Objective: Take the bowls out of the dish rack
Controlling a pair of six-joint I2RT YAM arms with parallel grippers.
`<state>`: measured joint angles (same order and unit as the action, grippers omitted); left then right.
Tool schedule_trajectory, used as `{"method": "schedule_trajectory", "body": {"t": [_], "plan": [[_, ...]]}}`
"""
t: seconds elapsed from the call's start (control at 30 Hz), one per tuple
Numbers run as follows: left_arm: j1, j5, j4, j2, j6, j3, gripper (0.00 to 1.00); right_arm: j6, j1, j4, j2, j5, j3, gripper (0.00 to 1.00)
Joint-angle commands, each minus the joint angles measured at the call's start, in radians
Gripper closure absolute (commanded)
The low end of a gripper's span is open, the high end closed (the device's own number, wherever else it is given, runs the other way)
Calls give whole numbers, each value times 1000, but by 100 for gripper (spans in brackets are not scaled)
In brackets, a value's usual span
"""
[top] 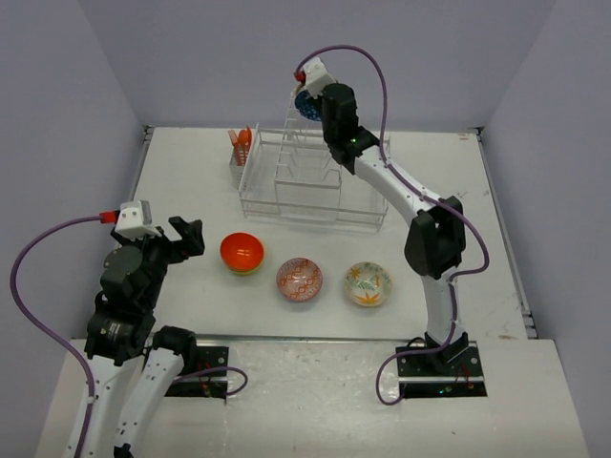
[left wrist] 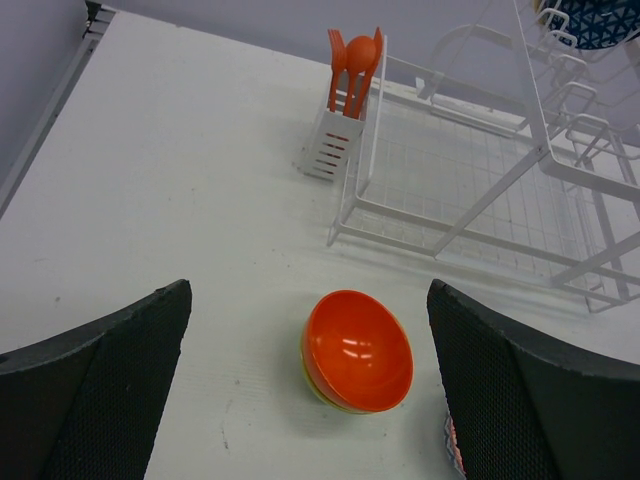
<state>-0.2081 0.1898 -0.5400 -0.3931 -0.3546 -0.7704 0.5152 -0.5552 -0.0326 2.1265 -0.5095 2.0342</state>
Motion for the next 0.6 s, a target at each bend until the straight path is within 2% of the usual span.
{"method": "schedule_trajectory", "body": {"t": [0.0, 0.27, 0.57], "plan": [[-5, -3, 37, 8, 22, 8, 0, -9, -5, -105, -100, -44, -2, 100], [-5, -3, 38, 17, 22, 8, 0, -9, -5, -159, -119, -47, -14, 100], [-5, -1, 40, 20, 22, 11, 0, -70, -3, -122, -168, 6, -28, 100]]}}
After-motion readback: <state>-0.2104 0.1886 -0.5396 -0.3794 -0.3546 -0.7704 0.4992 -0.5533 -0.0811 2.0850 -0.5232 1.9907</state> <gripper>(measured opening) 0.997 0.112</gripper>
